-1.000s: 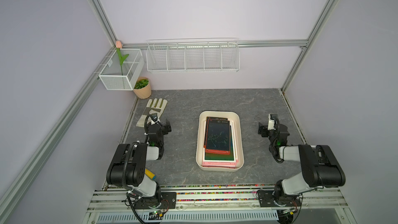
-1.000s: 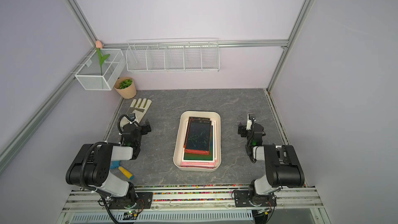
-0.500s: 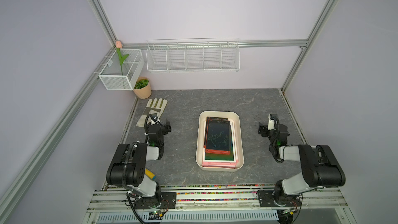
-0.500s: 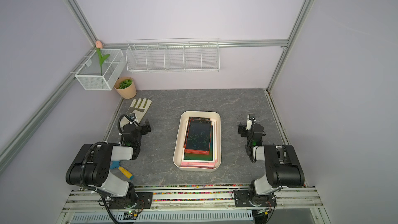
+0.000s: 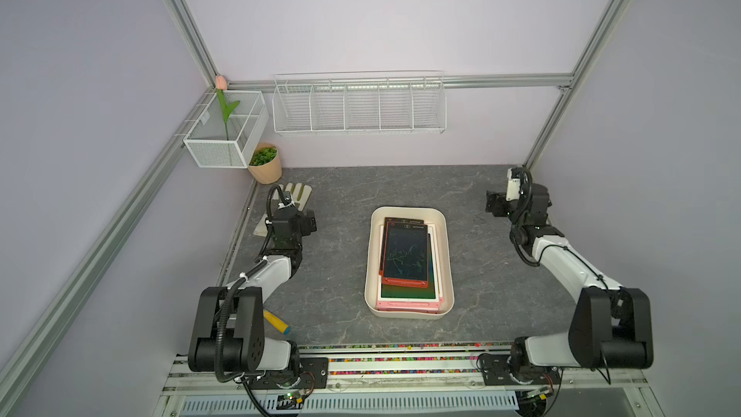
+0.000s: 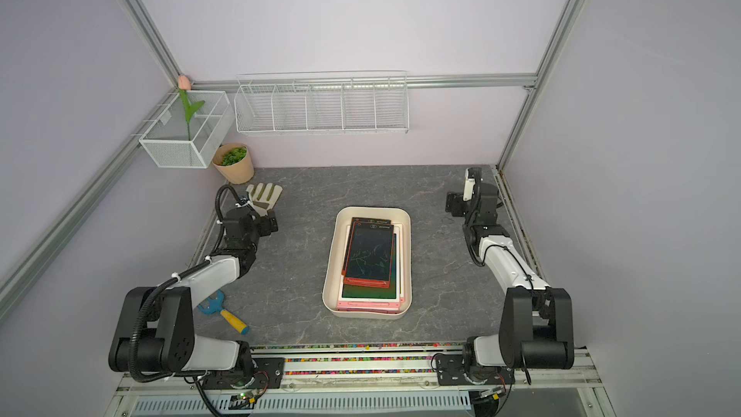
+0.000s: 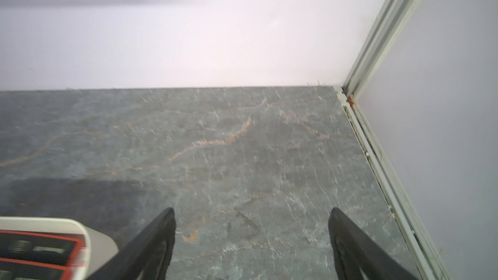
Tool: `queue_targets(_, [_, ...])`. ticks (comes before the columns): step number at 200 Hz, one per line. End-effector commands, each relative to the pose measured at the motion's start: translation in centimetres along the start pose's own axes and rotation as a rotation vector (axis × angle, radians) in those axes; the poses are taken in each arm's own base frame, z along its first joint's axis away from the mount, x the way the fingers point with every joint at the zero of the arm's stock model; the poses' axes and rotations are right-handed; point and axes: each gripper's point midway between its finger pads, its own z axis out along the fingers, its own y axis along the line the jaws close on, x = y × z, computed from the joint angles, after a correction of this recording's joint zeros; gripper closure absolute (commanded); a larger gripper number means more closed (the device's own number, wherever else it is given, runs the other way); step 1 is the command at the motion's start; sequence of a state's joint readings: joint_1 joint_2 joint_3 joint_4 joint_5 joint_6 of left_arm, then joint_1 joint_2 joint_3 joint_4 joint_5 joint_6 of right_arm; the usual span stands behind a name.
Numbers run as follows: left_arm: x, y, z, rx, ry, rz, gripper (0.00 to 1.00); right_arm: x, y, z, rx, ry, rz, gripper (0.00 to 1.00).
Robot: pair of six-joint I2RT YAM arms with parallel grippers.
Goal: Take out the writing tablet from the storage box
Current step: Move the storage box to the center of the board.
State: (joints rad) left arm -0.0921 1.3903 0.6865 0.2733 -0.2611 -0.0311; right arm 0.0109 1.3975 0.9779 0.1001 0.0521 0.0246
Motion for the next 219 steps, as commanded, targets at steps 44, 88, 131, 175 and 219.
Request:
queue_targets(44, [-2.2, -3.3, -5.0, 0.145, 0.202, -0.167, 0.01, 5.9, 4.5, -4.7, -0.169, 0.340, 0.234, 0.11])
queue_targets(88, [0.9, -7.0, -7.6, 0.272, 0.382, -0.182, 0.01, 10.2, 8.1, -8.9, -0.255, 0.503, 0.233, 0.11])
queue_targets(131, [3.6, -9.6, -9.8, 0.347, 0.475, -0.195, 0.00, 12.0, 9.5, -12.0, -0.297, 0.583, 0.258, 0.11])
queue_targets(175, [5.9, -12.3, -11.2, 0.403, 0.569, -0.237, 0.02, 13.1, 10.2, -13.4, -0.315, 0.656, 0.312, 0.06])
queue_targets(219, [7.8, -13.4, -11.8, 0.431, 0.620, -0.237, 0.07, 15.2, 10.8, -13.8, -0.286, 0.737, 0.262, 0.01])
